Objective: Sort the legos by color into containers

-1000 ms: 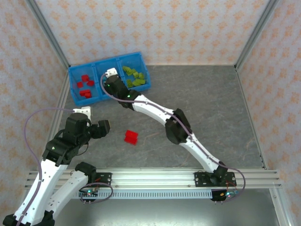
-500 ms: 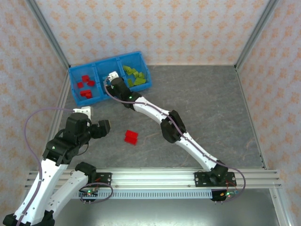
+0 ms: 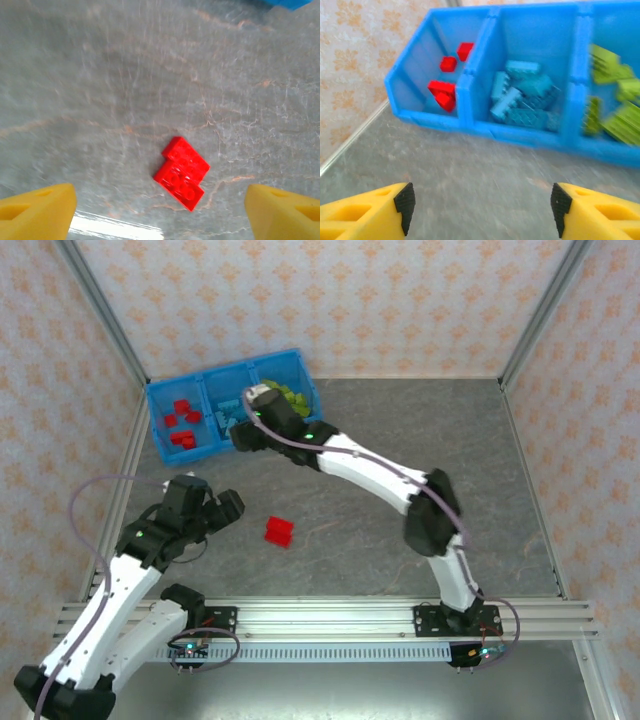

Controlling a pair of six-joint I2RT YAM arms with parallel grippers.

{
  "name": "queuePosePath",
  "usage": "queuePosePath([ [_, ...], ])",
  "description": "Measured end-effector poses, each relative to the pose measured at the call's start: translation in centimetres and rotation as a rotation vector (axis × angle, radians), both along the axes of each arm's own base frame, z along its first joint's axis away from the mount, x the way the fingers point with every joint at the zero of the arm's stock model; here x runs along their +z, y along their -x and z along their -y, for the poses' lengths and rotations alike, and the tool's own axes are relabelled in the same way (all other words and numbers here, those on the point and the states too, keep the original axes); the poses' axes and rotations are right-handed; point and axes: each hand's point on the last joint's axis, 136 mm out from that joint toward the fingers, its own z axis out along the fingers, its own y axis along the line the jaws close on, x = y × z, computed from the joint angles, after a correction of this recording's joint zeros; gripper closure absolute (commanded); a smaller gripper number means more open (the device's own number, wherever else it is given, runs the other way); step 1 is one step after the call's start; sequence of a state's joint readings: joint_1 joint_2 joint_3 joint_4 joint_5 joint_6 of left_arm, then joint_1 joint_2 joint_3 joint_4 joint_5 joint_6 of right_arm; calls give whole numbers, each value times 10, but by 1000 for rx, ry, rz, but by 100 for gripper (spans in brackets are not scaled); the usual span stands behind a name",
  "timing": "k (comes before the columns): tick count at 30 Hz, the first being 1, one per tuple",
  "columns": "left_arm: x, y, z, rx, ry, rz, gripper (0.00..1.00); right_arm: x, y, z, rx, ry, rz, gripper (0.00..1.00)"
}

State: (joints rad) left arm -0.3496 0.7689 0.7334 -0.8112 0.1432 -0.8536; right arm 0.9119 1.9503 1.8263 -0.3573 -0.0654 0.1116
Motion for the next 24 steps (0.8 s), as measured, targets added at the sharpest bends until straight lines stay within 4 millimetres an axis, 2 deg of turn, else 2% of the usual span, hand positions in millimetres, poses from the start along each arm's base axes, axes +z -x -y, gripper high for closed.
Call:
queuePosePath([
  [2,-15,1,21,-20,33,-58,12,2,25,43,-35,22,-15,22],
  [5,-31,5,56,-85,41,-120,12,-12,55,94,-87,67,-43,22],
  [7,-42,7,73,-112,35,-152,12,-30,69,120,-124,103,-72,22],
  [10,-65,3,91,-111,20,-215,13,-58,85,148,-172,152,-123,21],
  [13,-90,-2,99,-95,-6,-269,12,-76,93,164,-212,184,-162,21],
  [16,-108,-5,104,-93,-41,-317,12,-81,94,168,-240,182,-175,20],
  [18,-113,-8,107,-94,-57,-334,13,-81,94,169,-247,177,-178,20],
  [24,-121,-10,107,-94,-77,-346,26,-83,94,169,-256,178,-191,20],
])
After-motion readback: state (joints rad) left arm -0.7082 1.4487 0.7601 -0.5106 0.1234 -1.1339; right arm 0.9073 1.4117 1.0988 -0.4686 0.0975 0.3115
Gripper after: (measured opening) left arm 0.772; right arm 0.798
